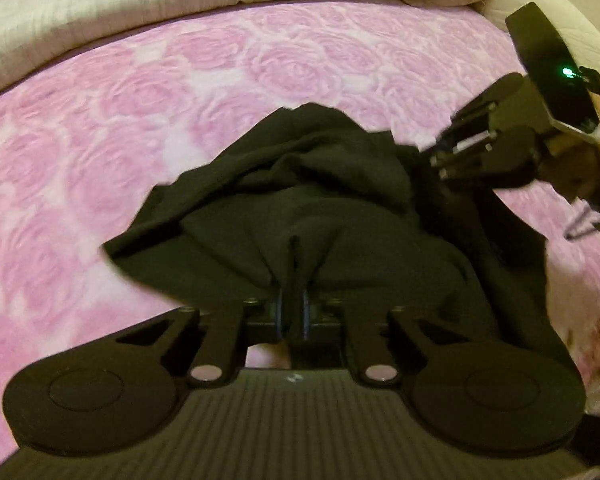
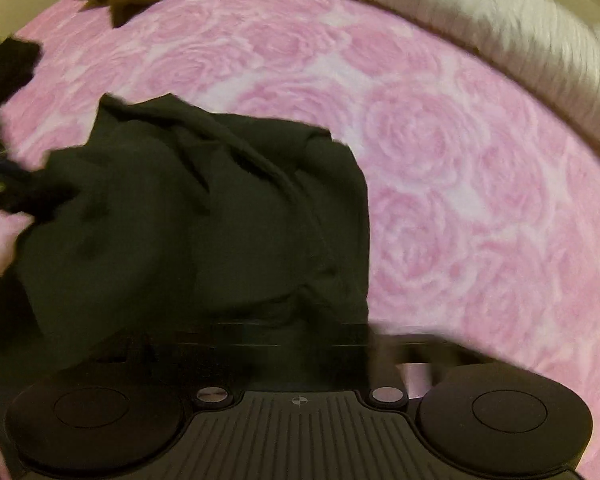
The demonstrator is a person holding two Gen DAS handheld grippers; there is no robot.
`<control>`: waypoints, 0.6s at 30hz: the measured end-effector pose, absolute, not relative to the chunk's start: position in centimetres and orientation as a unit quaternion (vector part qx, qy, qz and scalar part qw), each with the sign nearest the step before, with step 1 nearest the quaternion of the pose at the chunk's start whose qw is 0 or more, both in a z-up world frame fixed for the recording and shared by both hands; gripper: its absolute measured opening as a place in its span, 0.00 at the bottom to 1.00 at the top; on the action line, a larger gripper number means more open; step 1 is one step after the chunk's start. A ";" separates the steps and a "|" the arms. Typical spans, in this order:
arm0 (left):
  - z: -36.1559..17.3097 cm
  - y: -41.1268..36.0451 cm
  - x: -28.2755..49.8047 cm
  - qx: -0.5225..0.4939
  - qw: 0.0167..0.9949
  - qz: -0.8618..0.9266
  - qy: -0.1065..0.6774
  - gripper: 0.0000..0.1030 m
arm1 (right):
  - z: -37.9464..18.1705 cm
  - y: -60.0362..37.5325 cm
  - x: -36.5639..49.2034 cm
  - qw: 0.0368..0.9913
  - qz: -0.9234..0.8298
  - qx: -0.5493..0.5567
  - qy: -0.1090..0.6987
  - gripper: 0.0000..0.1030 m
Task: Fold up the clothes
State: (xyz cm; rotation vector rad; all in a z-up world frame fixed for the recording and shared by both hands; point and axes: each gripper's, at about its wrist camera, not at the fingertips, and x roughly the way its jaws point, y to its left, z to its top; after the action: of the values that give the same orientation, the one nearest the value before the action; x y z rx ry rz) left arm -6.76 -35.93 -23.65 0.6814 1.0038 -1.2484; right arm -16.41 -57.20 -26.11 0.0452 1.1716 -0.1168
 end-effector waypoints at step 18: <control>-17.8 -29.0 -0.7 0.303 0.666 -0.517 0.444 0.48 | -16.9 -28.6 -20.6 0.842 0.223 0.064 0.487 0.18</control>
State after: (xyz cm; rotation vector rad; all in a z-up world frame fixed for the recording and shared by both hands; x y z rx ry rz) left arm -0.70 -29.03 -17.77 0.6836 1.0034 -1.1676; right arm -20.57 -28.65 -16.90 0.1352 1.0287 0.4718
